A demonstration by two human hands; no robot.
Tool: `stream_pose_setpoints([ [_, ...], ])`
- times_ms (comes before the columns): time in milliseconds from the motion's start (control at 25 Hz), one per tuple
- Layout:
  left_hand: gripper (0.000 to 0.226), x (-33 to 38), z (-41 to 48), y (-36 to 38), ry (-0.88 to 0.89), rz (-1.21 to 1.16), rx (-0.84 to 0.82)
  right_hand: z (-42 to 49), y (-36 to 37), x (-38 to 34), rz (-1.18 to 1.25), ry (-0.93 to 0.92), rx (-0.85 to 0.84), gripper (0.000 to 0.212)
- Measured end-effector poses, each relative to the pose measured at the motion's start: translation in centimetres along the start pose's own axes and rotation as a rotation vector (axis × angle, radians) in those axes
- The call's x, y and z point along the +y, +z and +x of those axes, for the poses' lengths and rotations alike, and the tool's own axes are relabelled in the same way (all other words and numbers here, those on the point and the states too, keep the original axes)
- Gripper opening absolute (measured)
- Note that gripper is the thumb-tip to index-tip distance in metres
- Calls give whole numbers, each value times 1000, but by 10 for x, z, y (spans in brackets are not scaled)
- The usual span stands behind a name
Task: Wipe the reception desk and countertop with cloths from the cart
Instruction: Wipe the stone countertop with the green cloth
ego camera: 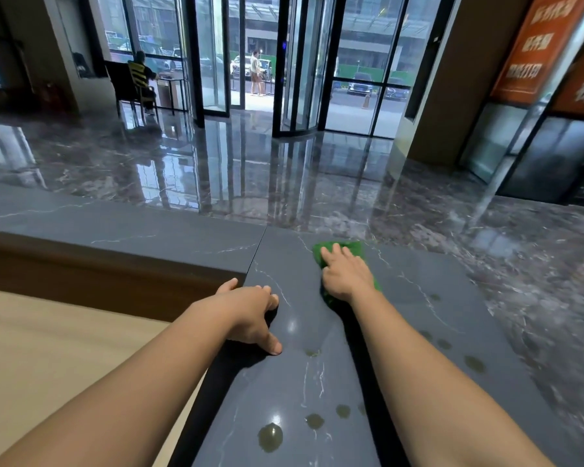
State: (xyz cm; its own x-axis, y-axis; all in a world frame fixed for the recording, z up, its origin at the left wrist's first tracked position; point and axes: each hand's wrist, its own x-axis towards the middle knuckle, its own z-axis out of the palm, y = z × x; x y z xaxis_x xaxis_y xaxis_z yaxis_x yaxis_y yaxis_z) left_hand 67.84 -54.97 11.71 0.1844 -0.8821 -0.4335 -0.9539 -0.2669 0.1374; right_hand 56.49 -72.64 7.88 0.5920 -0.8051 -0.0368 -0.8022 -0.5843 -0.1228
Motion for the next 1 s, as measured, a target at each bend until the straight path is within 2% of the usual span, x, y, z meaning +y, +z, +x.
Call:
stream_pose_setpoints([
  [200, 92, 2, -1, -3, 7, 41, 10, 12, 5, -69, 31, -253, -55, 59],
  [400, 94, -3, 5, 0, 11, 63, -6, 56, 9, -84, -26, -297, -96, 59],
  [680, 95, 0, 8, 0, -23, 52, -17, 78, 1, -38, -16, -81, -52, 61],
  [1000, 91, 4, 7, -2, -44, 4, -26, 19, -21, 136, -34, 348, -39, 62],
])
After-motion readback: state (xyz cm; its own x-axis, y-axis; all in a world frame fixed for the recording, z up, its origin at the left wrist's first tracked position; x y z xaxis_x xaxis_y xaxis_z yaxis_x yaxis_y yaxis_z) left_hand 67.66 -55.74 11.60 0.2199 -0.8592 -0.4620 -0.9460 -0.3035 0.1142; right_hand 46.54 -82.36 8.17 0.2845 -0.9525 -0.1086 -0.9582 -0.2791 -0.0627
